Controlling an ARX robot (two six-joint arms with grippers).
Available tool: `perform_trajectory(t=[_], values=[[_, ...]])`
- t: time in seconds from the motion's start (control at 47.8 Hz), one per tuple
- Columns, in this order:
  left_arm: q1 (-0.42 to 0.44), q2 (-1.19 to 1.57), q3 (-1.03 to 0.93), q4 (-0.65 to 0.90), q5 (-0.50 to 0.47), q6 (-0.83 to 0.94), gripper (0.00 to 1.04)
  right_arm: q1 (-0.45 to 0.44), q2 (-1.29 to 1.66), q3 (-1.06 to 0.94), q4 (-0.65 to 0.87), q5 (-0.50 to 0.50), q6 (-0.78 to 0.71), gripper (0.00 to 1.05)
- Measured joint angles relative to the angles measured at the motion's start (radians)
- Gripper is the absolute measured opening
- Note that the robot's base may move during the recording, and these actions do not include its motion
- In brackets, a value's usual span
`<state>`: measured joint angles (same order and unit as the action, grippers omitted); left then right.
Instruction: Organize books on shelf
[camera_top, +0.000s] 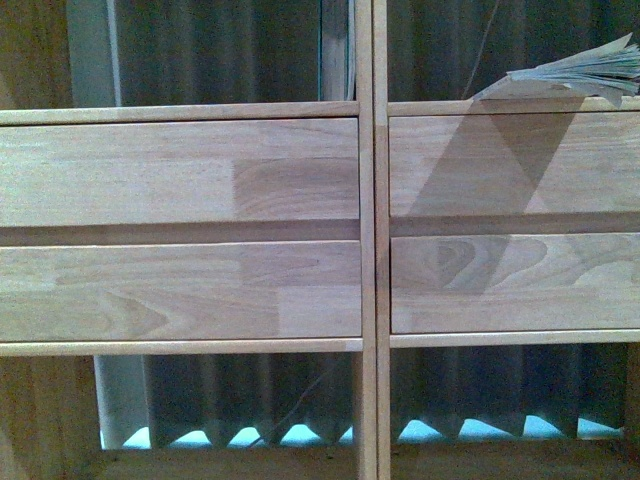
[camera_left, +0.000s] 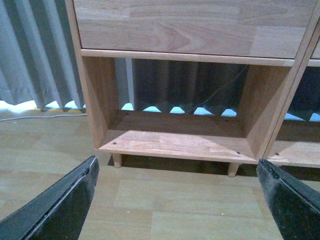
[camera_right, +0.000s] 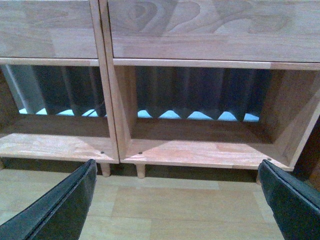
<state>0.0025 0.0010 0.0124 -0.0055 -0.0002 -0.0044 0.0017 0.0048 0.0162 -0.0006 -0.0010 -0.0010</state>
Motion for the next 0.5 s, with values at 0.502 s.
perform_trajectory(t=[0.502], values=[[0.000,0.000,0.000,0.000,0.001,0.000,0.97,0.000,0.000,0.000,0.000,0.000,0.000,0.98]])
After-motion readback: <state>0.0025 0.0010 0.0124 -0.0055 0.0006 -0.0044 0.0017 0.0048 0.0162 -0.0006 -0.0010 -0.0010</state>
